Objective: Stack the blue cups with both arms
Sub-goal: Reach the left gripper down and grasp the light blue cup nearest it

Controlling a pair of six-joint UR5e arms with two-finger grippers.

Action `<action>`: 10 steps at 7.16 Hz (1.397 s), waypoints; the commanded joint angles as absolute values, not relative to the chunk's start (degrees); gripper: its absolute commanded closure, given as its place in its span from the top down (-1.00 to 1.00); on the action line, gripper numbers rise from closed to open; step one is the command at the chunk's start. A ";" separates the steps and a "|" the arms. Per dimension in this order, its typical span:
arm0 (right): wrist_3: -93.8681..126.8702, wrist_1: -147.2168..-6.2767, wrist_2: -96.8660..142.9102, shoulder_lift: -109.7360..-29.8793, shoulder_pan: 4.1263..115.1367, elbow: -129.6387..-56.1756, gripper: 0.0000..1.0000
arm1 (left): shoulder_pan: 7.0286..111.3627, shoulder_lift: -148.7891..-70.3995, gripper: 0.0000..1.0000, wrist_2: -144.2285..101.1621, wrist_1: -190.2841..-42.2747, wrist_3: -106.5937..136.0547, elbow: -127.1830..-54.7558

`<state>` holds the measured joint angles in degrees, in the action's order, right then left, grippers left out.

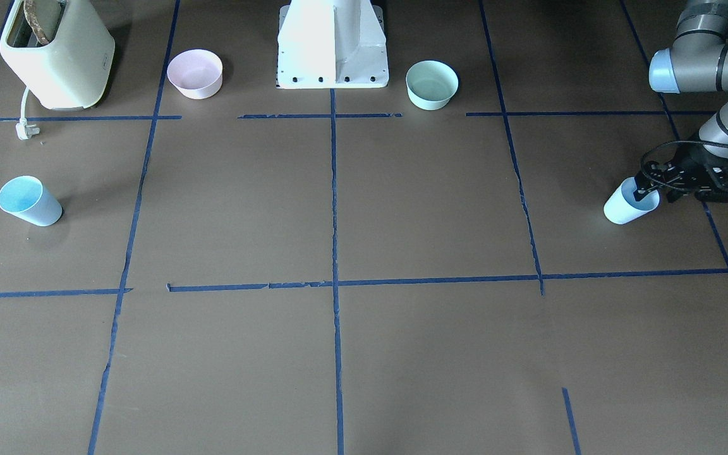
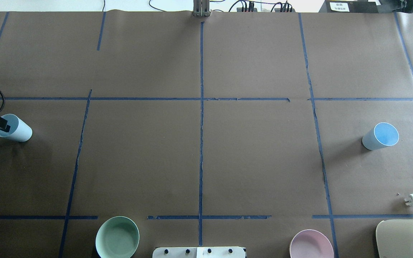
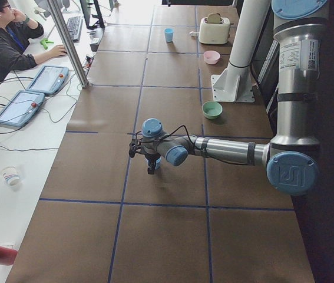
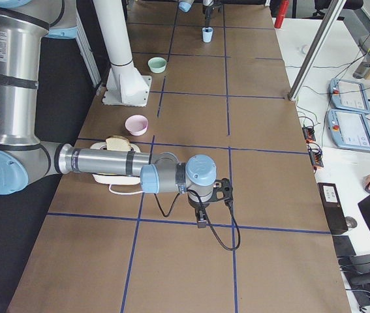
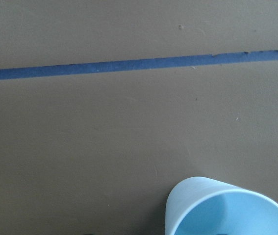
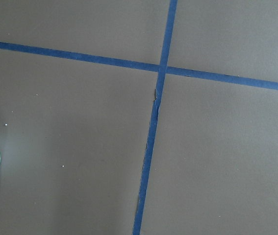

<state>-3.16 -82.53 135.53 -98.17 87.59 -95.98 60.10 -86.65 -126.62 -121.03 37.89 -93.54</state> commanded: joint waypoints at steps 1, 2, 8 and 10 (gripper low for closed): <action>-3.16 -82.53 135.53 -98.17 87.63 -95.98 1.00 | 60.03 -86.83 -0.89 -126.91 -121.03 38.14 -93.95; -3.16 -82.53 135.53 -98.17 87.63 -95.98 1.00 | 60.03 -86.92 -0.99 -127.44 -121.03 38.49 -94.39; -2.99 -82.53 135.61 -98.17 87.63 -96.24 1.00 | 57.94 -107.96 -1.00 -137.38 -109.29 57.88 -98.00; -2.99 -82.53 135.62 -98.17 87.63 -96.24 1.00 | 48.48 -116.94 -1.00 -128.62 -103.04 66.58 -97.74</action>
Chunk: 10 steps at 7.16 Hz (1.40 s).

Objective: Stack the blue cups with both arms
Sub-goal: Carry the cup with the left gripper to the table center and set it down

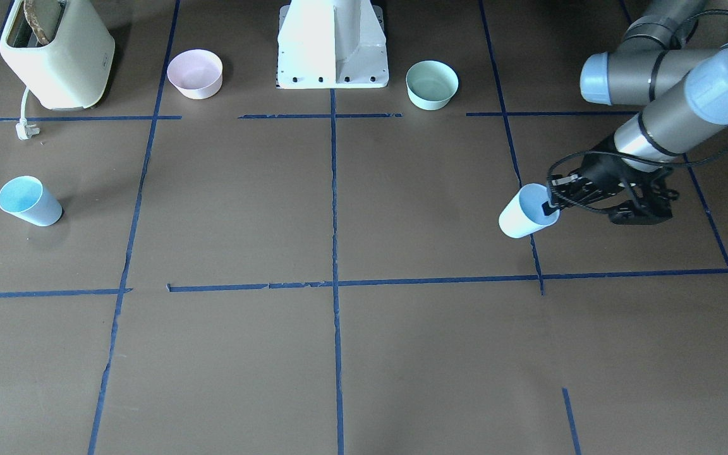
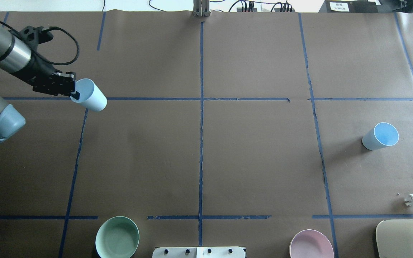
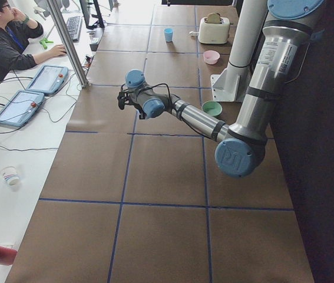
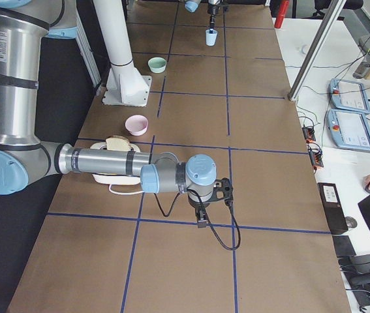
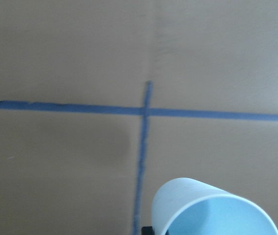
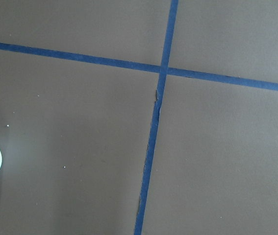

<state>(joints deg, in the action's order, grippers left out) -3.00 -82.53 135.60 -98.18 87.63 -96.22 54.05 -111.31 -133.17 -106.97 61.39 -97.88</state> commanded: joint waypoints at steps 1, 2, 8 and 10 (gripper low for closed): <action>-2.99 -82.53 135.62 -98.17 87.63 -96.15 1.00 | 44.95 -120.81 -1.00 -126.06 -100.83 71.84 -97.47; -2.99 -82.53 135.62 -98.17 87.63 -96.24 1.00 | 42.39 -125.29 -1.00 -123.51 -97.24 74.59 -97.04; -2.99 -82.53 135.62 -98.17 87.63 -96.15 1.00 | 30.60 -136.41 -0.83 -111.80 -93.78 78.84 -87.63; -2.99 -82.53 135.62 -98.17 87.63 -96.15 1.00 | 30.41 -136.41 0.40 -111.80 -93.87 78.75 -87.63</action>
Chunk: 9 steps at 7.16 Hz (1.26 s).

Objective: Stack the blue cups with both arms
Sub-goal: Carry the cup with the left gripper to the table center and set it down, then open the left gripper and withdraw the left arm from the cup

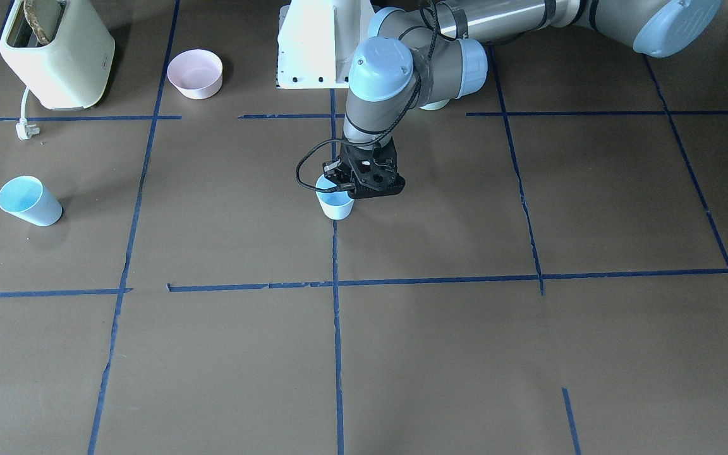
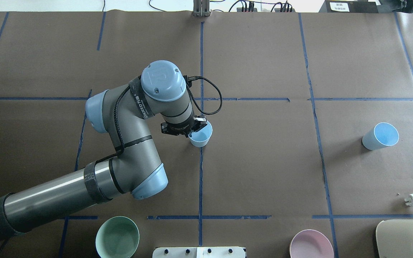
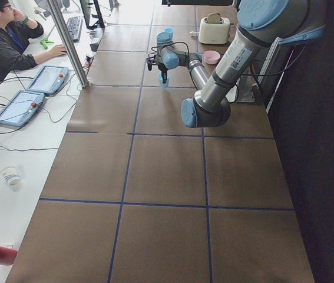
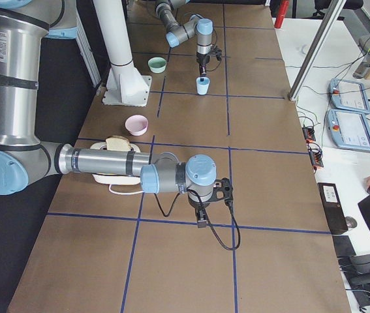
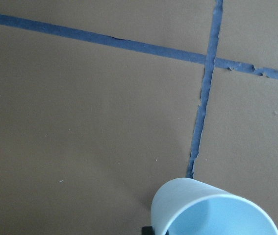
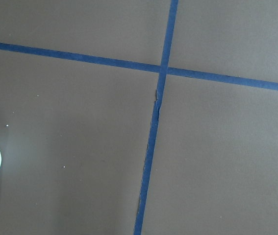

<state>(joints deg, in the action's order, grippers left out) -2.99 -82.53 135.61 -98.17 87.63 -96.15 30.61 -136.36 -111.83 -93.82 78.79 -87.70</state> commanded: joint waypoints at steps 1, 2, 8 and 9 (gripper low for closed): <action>-2.99 -82.53 135.62 -98.17 87.63 -96.15 1.00 | 30.24 -136.41 0.99 -111.62 -93.87 78.23 -87.63; -3.08 -82.53 135.62 -98.17 87.54 -96.15 1.00 | 30.23 -136.75 1.00 -111.19 -93.69 78.22 -87.98; -2.99 -82.44 135.62 -96.86 86.49 -97.72 1.00 | 48.90 -115.36 1.00 -119.50 -77.26 40.97 -111.42; -3.08 -82.62 135.88 -95.03 86.22 -97.73 1.00 | 56.44 -108.79 1.00 -123.10 -77.34 30.17 -112.40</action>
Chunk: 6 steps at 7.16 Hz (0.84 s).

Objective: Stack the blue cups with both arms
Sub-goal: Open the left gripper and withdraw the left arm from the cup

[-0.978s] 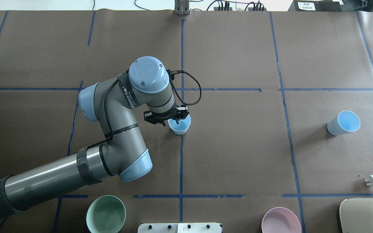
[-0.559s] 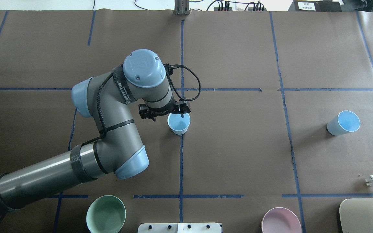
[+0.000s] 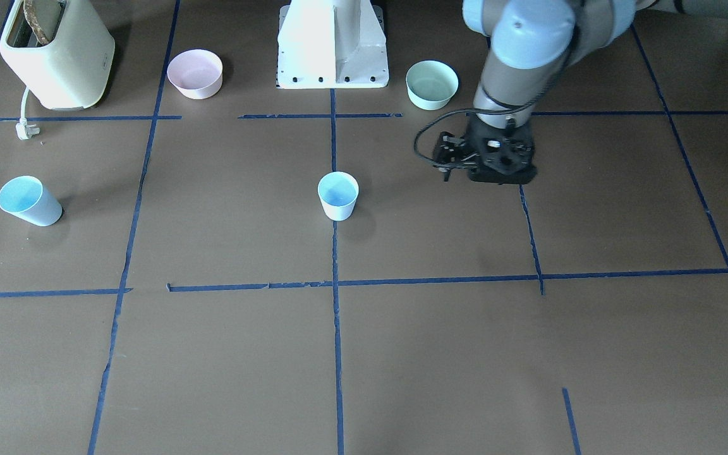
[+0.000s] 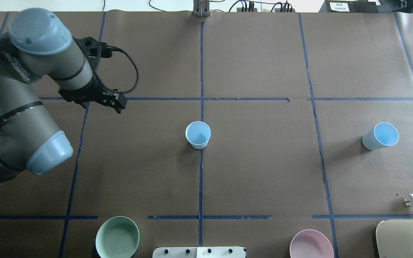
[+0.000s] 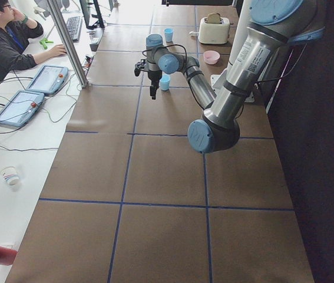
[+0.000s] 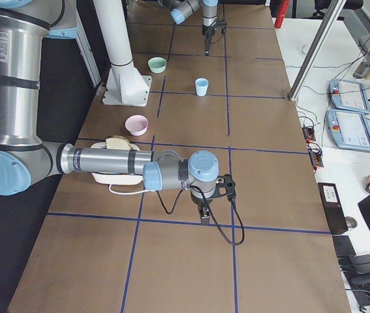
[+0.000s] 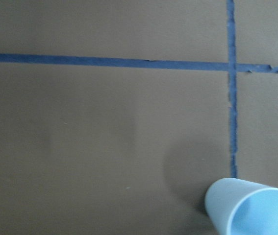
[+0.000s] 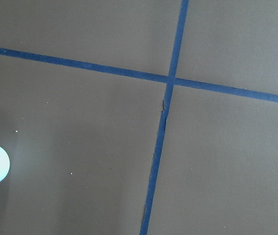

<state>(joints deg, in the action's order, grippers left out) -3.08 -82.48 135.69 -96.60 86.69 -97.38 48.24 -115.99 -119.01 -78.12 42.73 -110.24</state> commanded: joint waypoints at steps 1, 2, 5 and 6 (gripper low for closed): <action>-2.90 -82.62 136.14 -94.66 85.96 -98.00 1.00 | 65.65 -101.59 1.00 -128.36 -77.69 16.49 -112.06; -2.99 -82.79 136.14 -93.61 85.52 -98.69 1.00 | 74.53 -95.25 1.00 -132.85 -77.52 2.86 -111.10; 3.46 -82.62 135.79 -92.81 83.68 -98.88 1.00 | 91.63 -79.59 1.00 -134.21 -78.31 -10.98 -107.84; 8.65 -82.53 135.62 -92.99 81.50 -100.97 1.00 | 93.06 -77.71 1.00 -134.56 -79.27 -10.55 -108.62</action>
<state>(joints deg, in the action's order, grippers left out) 2.81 -82.78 135.79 -92.92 83.59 -99.30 89.73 -81.51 -134.17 -78.43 -9.70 -108.29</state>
